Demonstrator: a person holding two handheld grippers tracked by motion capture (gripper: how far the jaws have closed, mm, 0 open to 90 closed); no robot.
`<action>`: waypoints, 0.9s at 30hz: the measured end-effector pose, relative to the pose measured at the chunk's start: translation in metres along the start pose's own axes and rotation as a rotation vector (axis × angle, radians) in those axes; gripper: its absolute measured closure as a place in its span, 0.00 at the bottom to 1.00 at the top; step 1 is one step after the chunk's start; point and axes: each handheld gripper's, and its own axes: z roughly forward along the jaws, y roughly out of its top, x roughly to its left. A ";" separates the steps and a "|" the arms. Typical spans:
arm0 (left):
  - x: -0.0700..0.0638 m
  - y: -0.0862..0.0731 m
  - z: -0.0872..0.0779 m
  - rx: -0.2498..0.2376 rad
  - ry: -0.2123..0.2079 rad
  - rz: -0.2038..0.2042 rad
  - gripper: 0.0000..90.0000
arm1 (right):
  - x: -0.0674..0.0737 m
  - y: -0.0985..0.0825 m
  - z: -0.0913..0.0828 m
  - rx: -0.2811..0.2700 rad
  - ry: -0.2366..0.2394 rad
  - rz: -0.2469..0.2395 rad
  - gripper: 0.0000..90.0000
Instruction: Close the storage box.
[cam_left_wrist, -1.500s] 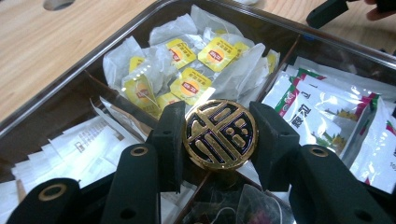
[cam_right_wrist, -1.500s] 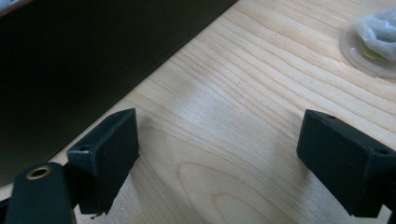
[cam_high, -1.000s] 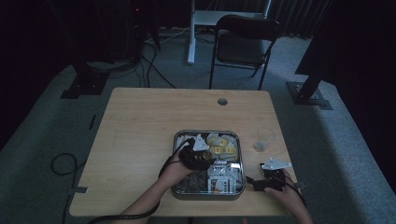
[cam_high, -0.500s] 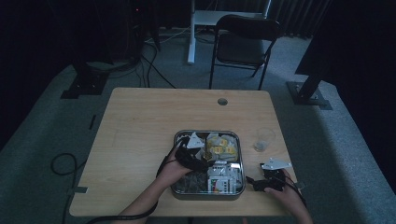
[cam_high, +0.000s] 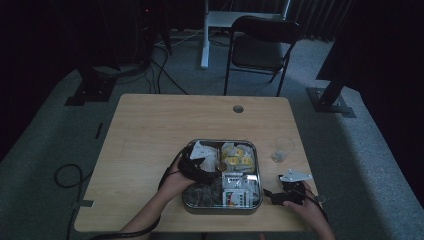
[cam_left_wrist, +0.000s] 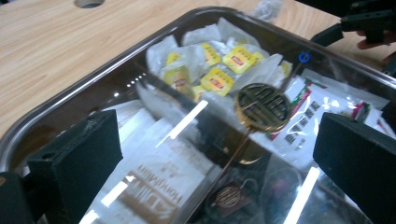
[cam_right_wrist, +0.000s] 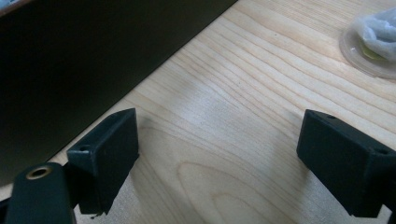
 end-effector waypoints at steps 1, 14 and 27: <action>0.001 -0.001 -0.001 -0.003 0.003 -0.004 0.01 | 0.000 0.000 0.000 0.000 0.000 0.000 0.14; 0.022 -0.021 -0.023 -0.016 0.044 -0.020 0.01 | 0.000 0.000 0.000 -0.001 0.000 0.001 0.14; 0.045 -0.049 -0.044 -0.005 0.086 -0.056 0.01 | 0.000 0.000 0.000 0.000 0.000 0.000 0.14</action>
